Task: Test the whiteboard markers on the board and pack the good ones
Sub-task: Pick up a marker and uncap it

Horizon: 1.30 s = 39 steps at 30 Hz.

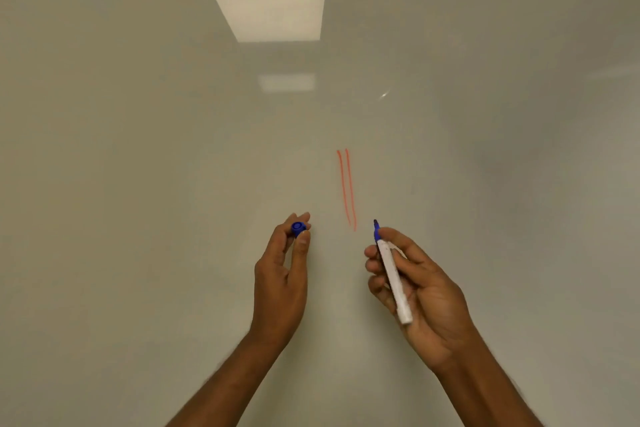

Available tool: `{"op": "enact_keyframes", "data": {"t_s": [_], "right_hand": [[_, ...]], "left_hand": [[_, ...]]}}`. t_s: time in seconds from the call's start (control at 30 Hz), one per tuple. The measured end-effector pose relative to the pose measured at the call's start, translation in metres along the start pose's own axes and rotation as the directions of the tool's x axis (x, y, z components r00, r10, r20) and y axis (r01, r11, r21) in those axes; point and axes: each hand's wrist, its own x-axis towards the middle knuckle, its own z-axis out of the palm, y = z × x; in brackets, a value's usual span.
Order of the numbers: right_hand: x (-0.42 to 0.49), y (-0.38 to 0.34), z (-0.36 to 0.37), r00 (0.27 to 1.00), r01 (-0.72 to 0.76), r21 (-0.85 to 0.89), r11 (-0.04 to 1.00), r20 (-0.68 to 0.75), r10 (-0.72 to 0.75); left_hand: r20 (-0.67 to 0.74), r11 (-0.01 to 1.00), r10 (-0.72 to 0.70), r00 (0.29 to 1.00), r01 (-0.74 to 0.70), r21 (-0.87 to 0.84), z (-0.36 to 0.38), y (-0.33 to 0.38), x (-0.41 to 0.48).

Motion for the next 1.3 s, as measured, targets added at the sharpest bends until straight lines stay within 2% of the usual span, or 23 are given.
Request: {"op": "enact_keyframes", "data": {"t_s": [0.03, 0.1, 0.2, 0.27, 0.33, 0.47, 0.57, 0.73, 0.93, 1.03, 1.13, 1.3], "right_hand": [[0.004, -0.005, -0.001, 1.000, 0.001, 0.065, 0.998, 0.005, -0.001], [0.011, -0.011, 0.000, 0.999, 0.052, 0.056, 0.997, 0.008, -0.053], [0.022, -0.018, 0.007, 0.976, 0.191, -0.199, 0.961, -0.062, -0.206], [0.032, -0.021, 0.012, 0.936, 0.269, -0.431, 0.862, -0.096, -0.340], [0.041, -0.023, 0.017, 0.884, 0.338, -0.563, 0.754, -0.085, -0.460], [0.060, -0.024, 0.022, 0.808, 0.441, -0.646, 0.623, -0.017, -0.589], [0.075, -0.023, 0.022, 0.756, 0.502, -0.694, 0.517, 0.061, -0.652], [0.101, -0.023, 0.019, 0.697, 0.511, -0.780, 0.360, 0.132, -0.705], [0.124, -0.026, 0.020, 0.701, 0.514, -0.803, 0.302, 0.189, -0.688], [0.128, -0.025, 0.017, 0.674, 0.529, -0.809, 0.256, 0.217, -0.707], [0.121, -0.018, 0.011, 0.662, 0.529, -0.812, 0.246, 0.213, -0.719], [0.097, 0.009, -0.019, 0.681, 0.487, -0.828, 0.277, 0.162, -0.714]], "left_hand": [[0.007, 0.999, 0.022, 1.000, -0.022, 0.032, 0.003, -0.003, 0.005], [0.012, 0.991, 0.078, 0.997, -0.079, 0.107, 0.008, -0.009, 0.016], [0.004, 0.962, 0.180, 0.984, -0.177, 0.209, 0.015, -0.016, 0.034], [0.010, 0.933, 0.251, 0.968, -0.245, 0.264, 0.018, -0.020, 0.046], [0.029, 0.903, 0.298, 0.954, -0.292, 0.315, 0.021, -0.026, 0.058], [0.053, 0.832, 0.391, 0.919, -0.378, 0.406, 0.024, -0.039, 0.076], [0.087, 0.717, 0.549, 0.832, -0.521, 0.464, 0.026, -0.049, 0.083], [0.077, 0.643, 0.637, 0.767, -0.584, 0.496, 0.028, -0.063, 0.088], [0.079, 0.586, 0.694, 0.716, -0.625, 0.516, 0.029, -0.068, 0.089], [0.072, 0.581, 0.697, 0.713, -0.621, 0.526, 0.030, -0.068, 0.090], [0.075, 0.561, 0.708, 0.702, -0.625, 0.543, 0.030, -0.069, 0.090], [0.070, 0.557, 0.713, 0.698, -0.624, 0.549, 0.030, -0.070, 0.091]]}}
